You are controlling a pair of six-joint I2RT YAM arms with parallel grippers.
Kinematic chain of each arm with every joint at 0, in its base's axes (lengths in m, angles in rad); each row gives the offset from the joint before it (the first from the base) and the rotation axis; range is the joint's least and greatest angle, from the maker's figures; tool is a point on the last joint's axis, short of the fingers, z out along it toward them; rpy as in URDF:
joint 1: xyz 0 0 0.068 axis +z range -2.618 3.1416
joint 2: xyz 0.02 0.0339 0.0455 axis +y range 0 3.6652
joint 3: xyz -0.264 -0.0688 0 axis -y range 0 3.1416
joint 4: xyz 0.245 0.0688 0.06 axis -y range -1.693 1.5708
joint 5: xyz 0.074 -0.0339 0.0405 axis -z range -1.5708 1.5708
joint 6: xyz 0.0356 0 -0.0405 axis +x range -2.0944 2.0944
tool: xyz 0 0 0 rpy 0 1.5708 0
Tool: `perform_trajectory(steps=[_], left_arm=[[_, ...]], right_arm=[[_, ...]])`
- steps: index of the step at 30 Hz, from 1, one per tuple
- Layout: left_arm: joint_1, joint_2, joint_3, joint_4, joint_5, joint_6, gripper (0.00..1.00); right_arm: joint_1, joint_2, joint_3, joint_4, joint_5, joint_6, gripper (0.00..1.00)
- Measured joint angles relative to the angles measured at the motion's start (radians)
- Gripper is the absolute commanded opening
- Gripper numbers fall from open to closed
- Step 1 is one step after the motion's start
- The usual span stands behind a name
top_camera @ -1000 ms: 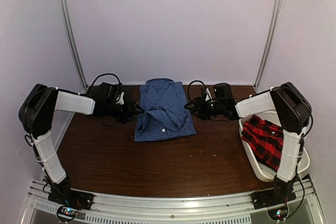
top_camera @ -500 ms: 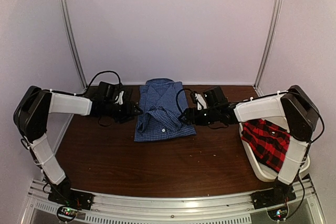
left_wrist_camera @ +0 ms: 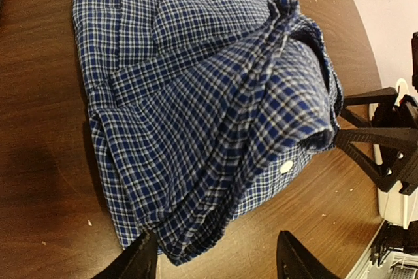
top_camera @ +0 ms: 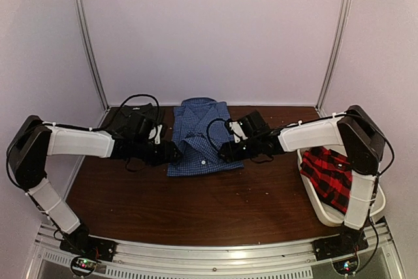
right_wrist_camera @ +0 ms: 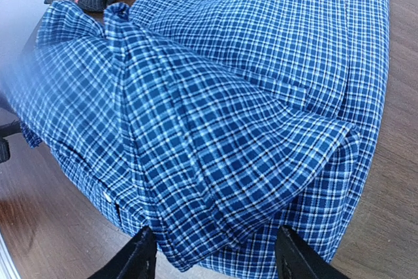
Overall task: Fold and stack the long sleeve shirts
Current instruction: Smooth out the 2/3-rectangle-folded shirt at the center of the board.
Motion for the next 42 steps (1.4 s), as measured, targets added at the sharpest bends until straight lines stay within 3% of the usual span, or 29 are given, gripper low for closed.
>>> perform_trajectory(steps=[4,9,12,19,25,28,31,34,37,42], left_arm=[[-0.012,0.018,0.003,-0.027,-0.043,0.001,0.53],[-0.012,0.092,0.062,-0.077,-0.088,0.018,0.32],[-0.012,0.143,0.126,-0.108,-0.118,0.034,0.19],[0.003,0.236,0.333,-0.180,-0.196,0.079,0.10],[0.060,0.335,0.497,-0.202,-0.221,0.113,0.11],[0.085,0.386,0.538,-0.206,-0.221,0.123,0.28],[0.108,0.434,0.563,-0.207,-0.214,0.131,0.46],[0.128,0.455,0.571,-0.210,-0.203,0.137,0.63],[0.141,0.455,0.577,-0.217,-0.195,0.142,0.69],[0.152,0.426,0.580,-0.229,-0.193,0.142,0.69]], right_arm=[[0.000,0.032,0.035,-0.017,0.008,-0.002,0.51],[0.000,0.053,0.075,-0.029,0.011,0.012,0.20],[-0.002,0.058,0.099,-0.034,0.011,0.035,0.07],[-0.027,0.058,0.162,-0.055,0.020,0.083,0.00],[-0.086,0.089,0.249,-0.067,0.031,0.128,0.04],[-0.122,0.140,0.314,-0.069,0.030,0.146,0.16],[-0.157,0.200,0.383,-0.085,0.030,0.159,0.40],[-0.182,0.241,0.436,-0.114,0.030,0.163,0.53],[-0.198,0.245,0.452,-0.140,0.036,0.156,0.57],[-0.191,0.218,0.446,-0.157,0.054,0.129,0.57]])
